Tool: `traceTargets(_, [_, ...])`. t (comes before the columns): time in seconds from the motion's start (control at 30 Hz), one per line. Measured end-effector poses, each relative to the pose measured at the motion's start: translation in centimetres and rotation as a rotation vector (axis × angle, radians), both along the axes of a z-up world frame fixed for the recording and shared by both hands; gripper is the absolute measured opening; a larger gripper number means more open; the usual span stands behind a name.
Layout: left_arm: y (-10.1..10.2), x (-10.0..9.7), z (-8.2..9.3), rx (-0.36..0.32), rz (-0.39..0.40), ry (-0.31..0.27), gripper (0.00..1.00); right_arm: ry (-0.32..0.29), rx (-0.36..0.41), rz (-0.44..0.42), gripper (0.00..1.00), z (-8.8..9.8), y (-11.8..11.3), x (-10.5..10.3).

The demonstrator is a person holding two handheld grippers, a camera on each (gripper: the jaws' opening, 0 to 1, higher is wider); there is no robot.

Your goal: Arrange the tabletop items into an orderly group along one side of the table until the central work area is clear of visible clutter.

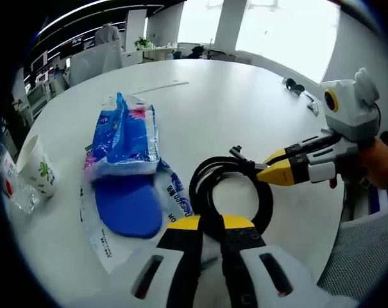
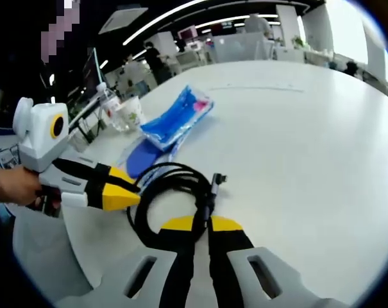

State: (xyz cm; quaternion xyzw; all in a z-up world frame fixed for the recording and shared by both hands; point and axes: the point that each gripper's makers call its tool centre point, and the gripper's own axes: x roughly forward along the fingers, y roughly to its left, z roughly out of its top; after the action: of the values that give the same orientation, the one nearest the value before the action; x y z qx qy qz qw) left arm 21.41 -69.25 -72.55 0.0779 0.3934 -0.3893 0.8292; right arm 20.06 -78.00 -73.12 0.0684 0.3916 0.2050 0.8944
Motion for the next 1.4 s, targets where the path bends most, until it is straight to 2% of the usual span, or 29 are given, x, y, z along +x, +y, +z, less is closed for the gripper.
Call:
traceTargets(0.77, [-2.7, -2.6, 1.4, -0.073, -0.028, 0.035, 0.05, 0.013, 0.030, -0.051, 0.02, 1.2, -2.7, -2.9])
traceTargets(1.4, [-3.9, -5.4, 1.4, -0.082, -0.072, 0.053, 0.05, 0.025, -0.013, -0.024, 0.02, 0.7, -3.6, -5.8])
